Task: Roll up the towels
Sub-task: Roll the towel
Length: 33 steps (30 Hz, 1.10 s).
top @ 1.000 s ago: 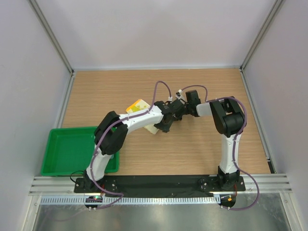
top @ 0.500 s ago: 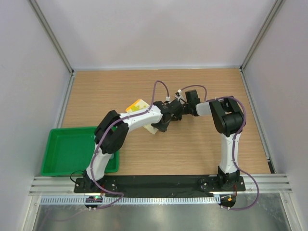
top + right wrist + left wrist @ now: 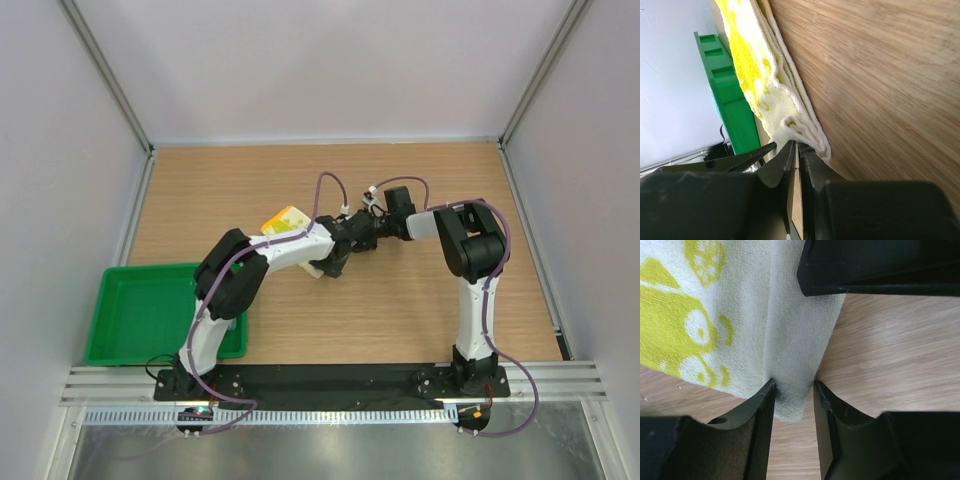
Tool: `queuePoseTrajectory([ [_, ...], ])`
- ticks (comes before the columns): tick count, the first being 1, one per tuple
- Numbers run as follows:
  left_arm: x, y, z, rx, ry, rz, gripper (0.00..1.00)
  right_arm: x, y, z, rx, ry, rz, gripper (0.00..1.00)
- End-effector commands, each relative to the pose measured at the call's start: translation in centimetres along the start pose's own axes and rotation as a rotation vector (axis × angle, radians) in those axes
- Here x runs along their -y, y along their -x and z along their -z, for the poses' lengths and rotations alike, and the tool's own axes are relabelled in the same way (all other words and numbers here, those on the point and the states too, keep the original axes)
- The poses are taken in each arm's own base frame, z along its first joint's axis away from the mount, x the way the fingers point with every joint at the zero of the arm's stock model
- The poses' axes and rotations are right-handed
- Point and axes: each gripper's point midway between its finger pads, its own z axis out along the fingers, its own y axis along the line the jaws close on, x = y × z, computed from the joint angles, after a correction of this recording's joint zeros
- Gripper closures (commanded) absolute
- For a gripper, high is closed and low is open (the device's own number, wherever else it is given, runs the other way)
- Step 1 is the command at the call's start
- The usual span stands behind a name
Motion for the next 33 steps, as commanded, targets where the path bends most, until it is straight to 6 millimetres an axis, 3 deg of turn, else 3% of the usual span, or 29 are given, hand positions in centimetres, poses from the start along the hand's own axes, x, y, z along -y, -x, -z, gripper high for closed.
queuePoseTrajectory([
  [1, -0.3, -2.8, -1.7, -0.075, 0.007, -0.013, 0.63, 3.8, -0.8, -0.9, -0.002, -0.123, -0.041, 0.85],
  [5, -0.4, -3.3, -2.2, -0.088, 0.018, -0.020, 0.69, 3.7, -0.7, -1.0, -0.006, -0.118, -0.041, 0.85],
  [6, -0.5, -3.4, -2.3, -0.088, 0.023, -0.023, 0.77, 3.7, -0.7, -1.0, -0.007, -0.116, -0.040, 0.85],
  [8, -1.1, -3.4, -2.5, -0.082, 0.047, -0.014, 0.81, 3.7, -0.7, -0.9, -0.007, -0.120, -0.043, 0.85],
  [14, -1.4, -3.1, -2.3, -0.089, 0.016, 0.029, 0.89, 4.2, 0.3, 0.8, 0.047, -0.287, -0.056, 0.85],
  [18, -0.1, -2.8, -1.6, -0.095, -0.061, 0.043, 0.90, 3.6, 1.0, 4.1, 0.095, -0.419, -0.048, 0.80],
  [20, 0.7, -2.5, -1.0, -0.095, -0.112, 0.059, 0.91, 4.1, 2.6, 6.9, 0.183, -0.542, -0.047, 0.75],
  [23, 2.3, -2.2, 0.4, -0.103, -0.212, 0.088, 0.92, 4.9, 2.9, 11.1, 0.240, -0.707, -0.071, 0.71],
  [26, 3.3, -2.0, 1.3, -0.118, -0.277, 0.103, 0.92, 4.5, 3.3, 13.8, 0.295, -0.783, -0.055, 0.68],
  [28, 3.9, -1.8, 2.1, -0.120, -0.316, 0.114, 0.92, 4.0, 2.8, 14.7, 0.305, -0.785, -0.058, 0.67],
  [33, 6.1, -0.9, 4.1, -0.129, -0.467, 0.142, 0.92, 0.0, 0.8, 14.1, 0.319, -0.602, -0.036, 0.56],
])
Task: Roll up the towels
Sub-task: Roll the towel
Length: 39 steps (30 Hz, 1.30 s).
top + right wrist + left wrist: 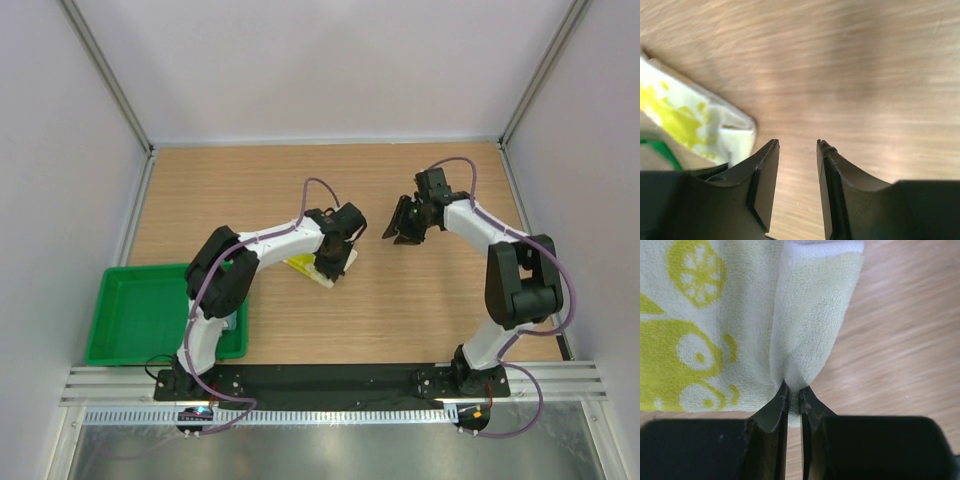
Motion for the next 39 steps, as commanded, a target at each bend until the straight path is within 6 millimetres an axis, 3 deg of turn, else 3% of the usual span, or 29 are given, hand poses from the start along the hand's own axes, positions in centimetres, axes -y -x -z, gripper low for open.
queuePoseTrajectory([
  [1, 3.9, -0.6, 1.7, -0.059, -0.209, 0.042, 0.93, -1.9, -1.5, 2.4, 0.008, 0.085, 0.018, 0.55],
  [5, 6.8, -0.4, 2.9, -0.096, -0.425, 0.107, 0.93, -2.4, -3.2, 3.3, -0.005, 0.140, -0.001, 0.49],
  [7, 7.6, 0.6, 3.6, -0.077, -0.508, 0.141, 0.93, -2.7, -3.6, 4.0, 0.001, 0.165, -0.002, 0.47],
  [10, 8.6, 0.5, 4.4, -0.108, -0.628, 0.184, 0.92, -2.6, -4.3, 4.5, 0.007, 0.177, -0.007, 0.44],
  [11, 8.7, 1.6, 4.9, -0.084, -0.674, 0.217, 0.92, -2.4, -4.6, 4.5, 0.005, 0.181, -0.008, 0.44],
  [12, 8.8, 1.0, 4.9, -0.114, -0.710, 0.241, 0.93, -2.5, -4.6, 4.7, 0.011, 0.189, -0.009, 0.43],
  [18, 8.4, 2.7, 6.1, -0.094, -0.892, 0.388, 0.93, -2.8, -5.5, 5.0, 0.002, 0.225, -0.010, 0.41],
  [27, 7.1, 2.8, 5.5, -0.075, -1.002, 0.538, 1.00, -3.2, -6.7, 4.2, -0.021, 0.254, -0.023, 0.40],
  [28, 6.9, 4.4, 6.3, -0.019, -1.069, 0.571, 1.00, -3.5, -6.8, 4.1, -0.027, 0.277, -0.027, 0.40],
  [29, 6.6, 3.3, 5.7, -0.047, -1.086, 0.611, 1.00, -3.7, -6.9, 3.7, -0.022, 0.301, -0.047, 0.40],
  [32, 6.0, 3.7, 5.7, -0.030, -1.163, 0.674, 1.00, -3.9, -7.3, 3.0, -0.033, 0.336, -0.061, 0.40],
  [39, 4.9, 2.3, 3.2, -0.072, -1.096, 0.746, 1.00, -4.2, -7.8, 2.0, -0.039, 0.350, -0.054, 0.43],
])
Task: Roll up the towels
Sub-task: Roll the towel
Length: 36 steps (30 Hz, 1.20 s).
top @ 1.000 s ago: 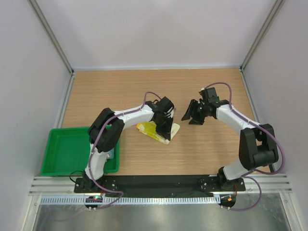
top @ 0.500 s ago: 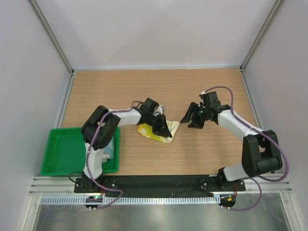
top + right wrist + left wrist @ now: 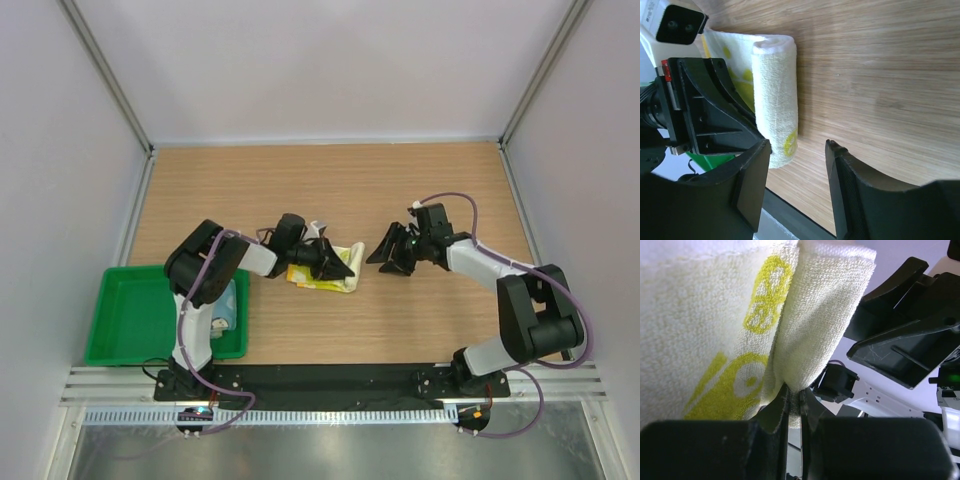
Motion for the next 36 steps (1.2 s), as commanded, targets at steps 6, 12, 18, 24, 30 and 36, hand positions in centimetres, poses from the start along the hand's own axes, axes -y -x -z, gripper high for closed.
queuePoseTrajectory([
  [6, -3.0, 0.6, 0.3, 0.019, 0.113, 0.016, 1.00, -3.5, 1.5, -0.7, 0.040, 0.153, 0.039, 0.67],
  [12, -6.2, 0.8, 1.2, 0.049, 0.306, 0.048, 1.00, -4.3, 2.4, -2.6, 0.028, 0.211, 0.021, 0.83],
  [18, -7.4, 0.9, 1.5, 0.050, 0.331, 0.090, 1.00, -5.2, 2.3, -4.3, 0.012, 0.249, 0.032, 0.84],
  [24, -8.0, 1.0, 1.5, 0.039, 0.349, 0.092, 1.00, -6.5, 1.5, -4.8, -0.002, 0.290, 0.071, 0.84],
  [30, -8.1, 1.0, 1.4, 0.025, 0.359, 0.101, 1.00, -6.5, 1.1, -5.7, -0.024, 0.296, 0.076, 0.84],
  [36, -8.1, 1.1, 1.4, 0.016, 0.356, 0.101, 1.00, -7.4, 0.6, -5.8, -0.038, 0.341, 0.098, 0.84],
])
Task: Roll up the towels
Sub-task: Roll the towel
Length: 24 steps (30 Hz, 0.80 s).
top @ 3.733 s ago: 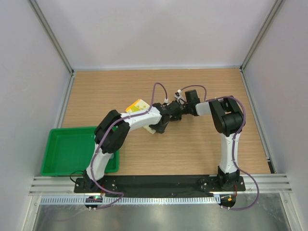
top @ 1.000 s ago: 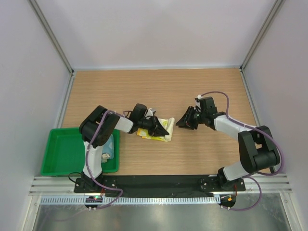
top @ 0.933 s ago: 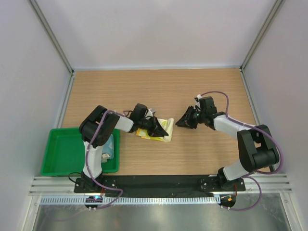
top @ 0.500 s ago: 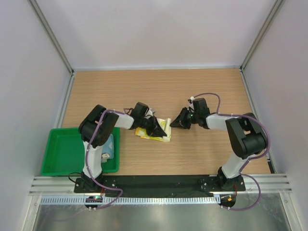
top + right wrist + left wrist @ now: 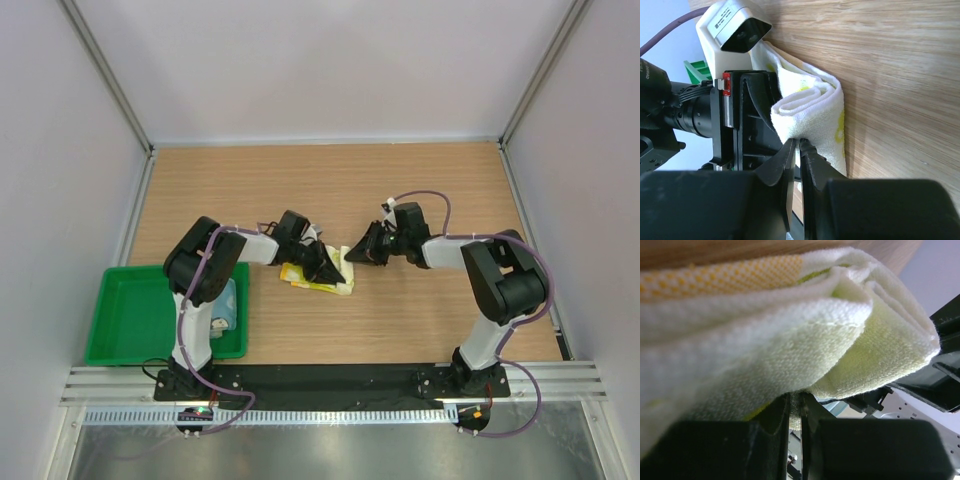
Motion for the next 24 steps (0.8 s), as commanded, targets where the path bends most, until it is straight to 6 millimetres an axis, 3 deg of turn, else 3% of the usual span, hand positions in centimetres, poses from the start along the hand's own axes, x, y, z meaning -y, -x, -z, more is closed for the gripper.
queuePoseTrajectory([
  [1, -4.0, 0.3, -0.5, 0.009, 0.123, 0.082, 1.00, -2.8, 0.8, -0.4, 0.014, 0.091, 0.069, 0.84],
  [10, -4.0, 0.3, -0.5, -0.001, 0.119, 0.089, 1.00, -4.0, -0.8, -0.2, -0.022, 0.147, 0.101, 0.84],
  [24, -3.4, 0.2, -0.1, -0.007, 0.100, 0.092, 1.00, -0.6, -0.8, -2.7, -0.053, 0.075, 0.084, 0.84],
])
